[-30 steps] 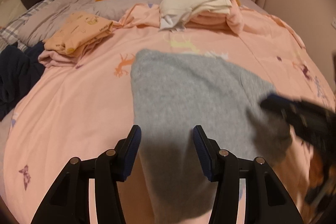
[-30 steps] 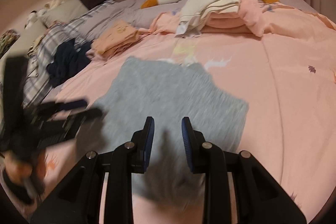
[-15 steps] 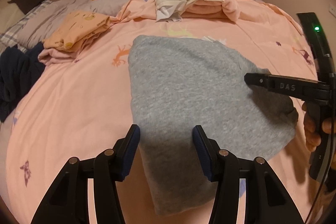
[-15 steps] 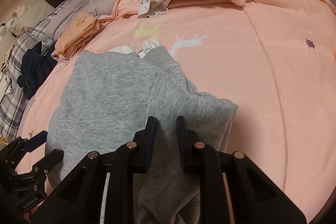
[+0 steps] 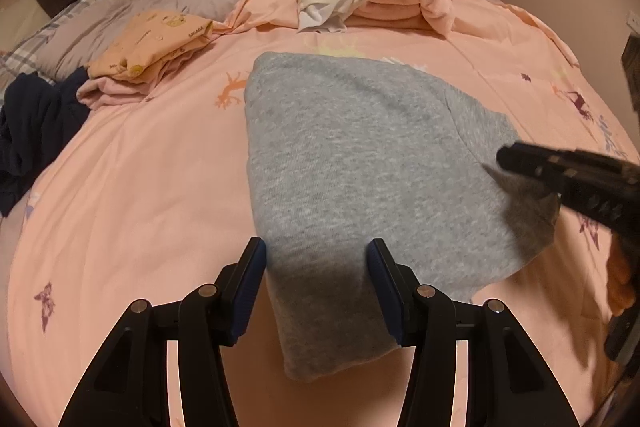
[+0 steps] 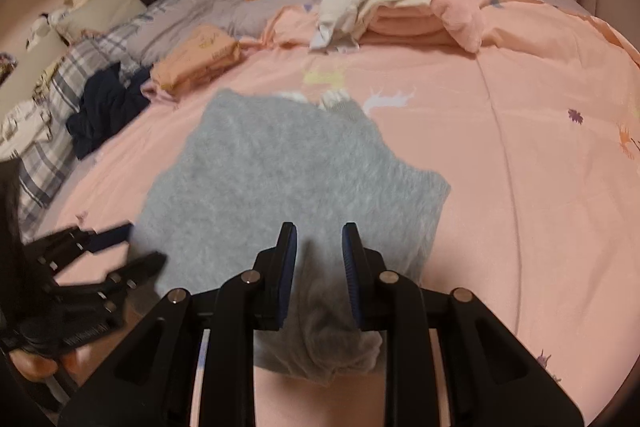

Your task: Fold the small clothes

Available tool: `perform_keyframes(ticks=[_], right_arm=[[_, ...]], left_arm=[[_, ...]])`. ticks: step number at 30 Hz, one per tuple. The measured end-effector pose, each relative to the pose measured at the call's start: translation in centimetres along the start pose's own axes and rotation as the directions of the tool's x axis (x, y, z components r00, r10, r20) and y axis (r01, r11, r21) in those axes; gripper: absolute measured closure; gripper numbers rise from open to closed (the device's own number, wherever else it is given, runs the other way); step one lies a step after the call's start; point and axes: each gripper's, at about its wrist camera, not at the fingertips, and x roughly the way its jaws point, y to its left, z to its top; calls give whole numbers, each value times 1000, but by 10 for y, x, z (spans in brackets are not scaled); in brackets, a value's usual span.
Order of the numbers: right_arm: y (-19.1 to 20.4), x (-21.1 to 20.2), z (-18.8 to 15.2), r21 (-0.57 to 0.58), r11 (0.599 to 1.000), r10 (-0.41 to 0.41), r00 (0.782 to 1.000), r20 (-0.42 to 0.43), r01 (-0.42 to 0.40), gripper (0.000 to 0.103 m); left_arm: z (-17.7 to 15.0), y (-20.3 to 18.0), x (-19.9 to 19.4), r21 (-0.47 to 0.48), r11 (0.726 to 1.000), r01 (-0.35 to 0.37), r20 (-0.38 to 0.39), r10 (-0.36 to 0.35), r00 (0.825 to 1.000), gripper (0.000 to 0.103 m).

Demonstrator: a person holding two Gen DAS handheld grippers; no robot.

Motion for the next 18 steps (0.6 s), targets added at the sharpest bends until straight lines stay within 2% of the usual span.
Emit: perform_keyframes(ticks=[3, 11, 18], right_arm=[[-8, 16, -8, 2, 998, -68, 996, -54, 69, 84], [-14, 17, -9, 37, 997, -61, 997, -53, 63, 84], [-5, -8, -16, 9, 998, -57, 998, -10, 57, 77]], left_arm=[[-4, -1, 0, 3, 1000, 3, -4, -3, 1000, 50], [-15, -2, -5, -5, 1000, 9, -4, -9, 1000, 50], [-25, -2, -7, -4, 1000, 9, -15, -9, 1000, 50]])
